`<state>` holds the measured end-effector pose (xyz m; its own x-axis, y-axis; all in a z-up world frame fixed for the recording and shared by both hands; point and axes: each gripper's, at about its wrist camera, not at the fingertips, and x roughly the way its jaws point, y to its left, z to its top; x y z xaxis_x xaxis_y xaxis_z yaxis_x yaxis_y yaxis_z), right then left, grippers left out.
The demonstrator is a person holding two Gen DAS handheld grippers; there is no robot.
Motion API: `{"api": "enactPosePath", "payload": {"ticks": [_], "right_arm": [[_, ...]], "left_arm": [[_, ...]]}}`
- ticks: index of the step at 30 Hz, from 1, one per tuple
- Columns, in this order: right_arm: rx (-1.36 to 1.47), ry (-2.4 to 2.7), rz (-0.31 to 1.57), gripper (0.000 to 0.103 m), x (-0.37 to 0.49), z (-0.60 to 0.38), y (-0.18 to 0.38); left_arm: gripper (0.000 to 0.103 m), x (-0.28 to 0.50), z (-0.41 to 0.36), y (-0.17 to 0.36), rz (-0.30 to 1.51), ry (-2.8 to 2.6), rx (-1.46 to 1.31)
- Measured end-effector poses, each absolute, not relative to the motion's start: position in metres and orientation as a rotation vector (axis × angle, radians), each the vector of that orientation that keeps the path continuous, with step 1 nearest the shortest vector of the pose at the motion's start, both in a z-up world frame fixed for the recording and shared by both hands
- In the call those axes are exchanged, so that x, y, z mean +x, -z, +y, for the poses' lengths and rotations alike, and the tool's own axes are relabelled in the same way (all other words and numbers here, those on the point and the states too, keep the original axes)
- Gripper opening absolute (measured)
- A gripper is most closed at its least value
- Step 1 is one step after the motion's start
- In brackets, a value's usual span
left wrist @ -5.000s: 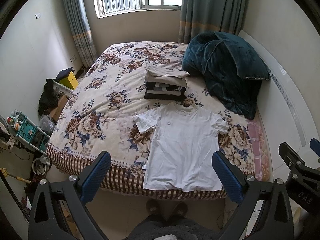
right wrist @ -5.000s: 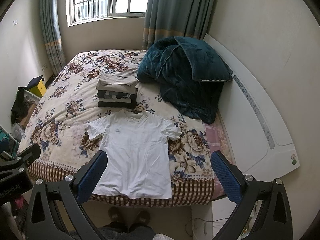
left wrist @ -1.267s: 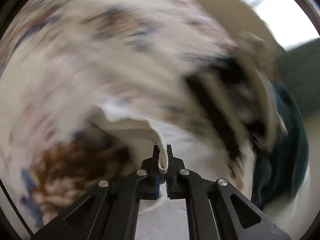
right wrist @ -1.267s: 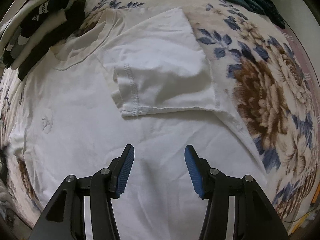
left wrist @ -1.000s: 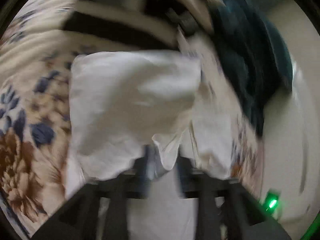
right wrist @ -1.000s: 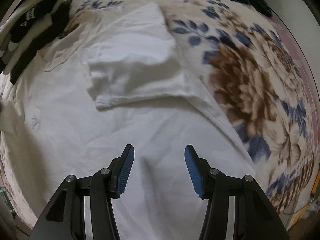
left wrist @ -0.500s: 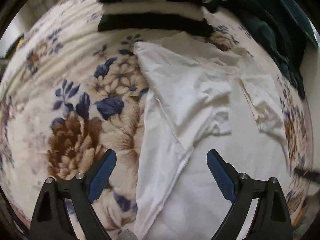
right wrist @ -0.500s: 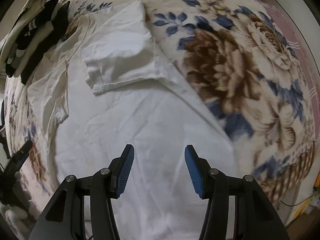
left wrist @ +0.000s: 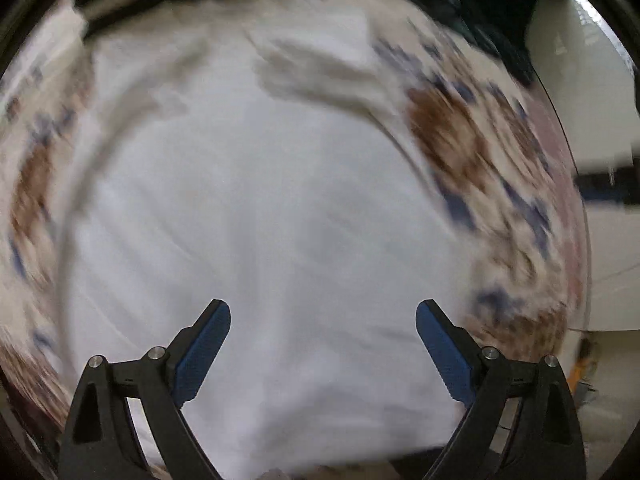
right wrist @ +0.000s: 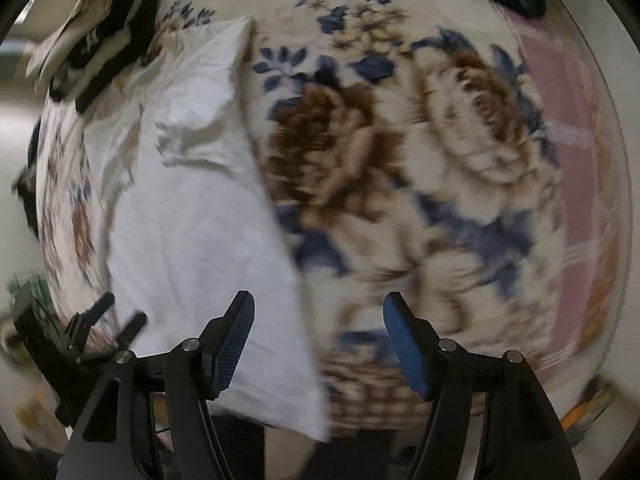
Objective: Fold small clothes
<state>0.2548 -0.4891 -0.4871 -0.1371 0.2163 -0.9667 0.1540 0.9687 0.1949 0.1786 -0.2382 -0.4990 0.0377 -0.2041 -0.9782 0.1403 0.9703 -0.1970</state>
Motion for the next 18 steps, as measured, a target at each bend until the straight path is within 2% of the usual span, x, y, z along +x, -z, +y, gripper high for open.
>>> {"api": "enactPosePath", "payload": {"ticks": [4, 5, 6, 7, 8, 9, 10, 11, 12, 13, 14, 15, 18], "right_arm": [[0.262, -0.120, 1.701, 0.066, 0.270, -0.539, 0.485], [0.285, -0.145, 1.678, 0.060, 0.278, -0.549, 0.485], [0.307, -0.166, 1.661, 0.043, 0.288, -0.556, 0.487], [0.321, -0.176, 1.659, 0.032, 0.296, -0.560, 0.491], [0.346, -0.194, 1.663, 0.032, 0.309, -0.564, 0.498], [0.376, -0.214, 1.665, 0.032, 0.322, -0.565, 0.507], [0.402, -0.228, 1.669, 0.032, 0.332, -0.565, 0.514], [0.442, -0.252, 1.676, 0.032, 0.348, -0.563, 0.525], [0.475, -0.278, 1.683, 0.033, 0.364, -0.558, 0.537], [0.492, -0.295, 1.689, 0.038, 0.377, -0.553, 0.547], [0.517, -0.328, 1.702, 0.047, 0.394, -0.545, 0.560], [0.547, -0.365, 1.703, 0.050, 0.411, -0.535, 0.573], [0.624, -0.425, 1.689, 0.050, 0.455, -0.507, 0.603]], "left_arm": [[0.095, 0.134, -0.295, 0.530, 1.604, 0.302, -0.198], [0.095, 0.123, -0.310, 0.543, 1.636, 0.307, -0.201], [0.095, 0.116, -0.322, 0.553, 1.653, 0.310, -0.192], [0.094, 0.109, -0.333, 0.562, 1.662, 0.318, -0.178], [0.085, 0.103, -0.345, 0.571, 1.659, 0.321, -0.152], [0.059, 0.100, -0.352, 0.576, 1.652, 0.315, -0.130], [0.040, 0.097, -0.358, 0.579, 1.639, 0.303, -0.105], [0.005, 0.097, -0.359, 0.579, 1.619, 0.276, -0.088], [0.000, 0.098, -0.356, 0.578, 1.593, 0.263, -0.123], [0.000, 0.099, -0.353, 0.575, 1.573, 0.262, -0.155], [0.000, 0.100, -0.350, 0.568, 1.533, 0.249, -0.170], [0.000, 0.101, -0.348, 0.562, 1.507, 0.242, -0.171], [0.000, 0.106, -0.335, 0.544, 1.451, 0.218, -0.215]]}}
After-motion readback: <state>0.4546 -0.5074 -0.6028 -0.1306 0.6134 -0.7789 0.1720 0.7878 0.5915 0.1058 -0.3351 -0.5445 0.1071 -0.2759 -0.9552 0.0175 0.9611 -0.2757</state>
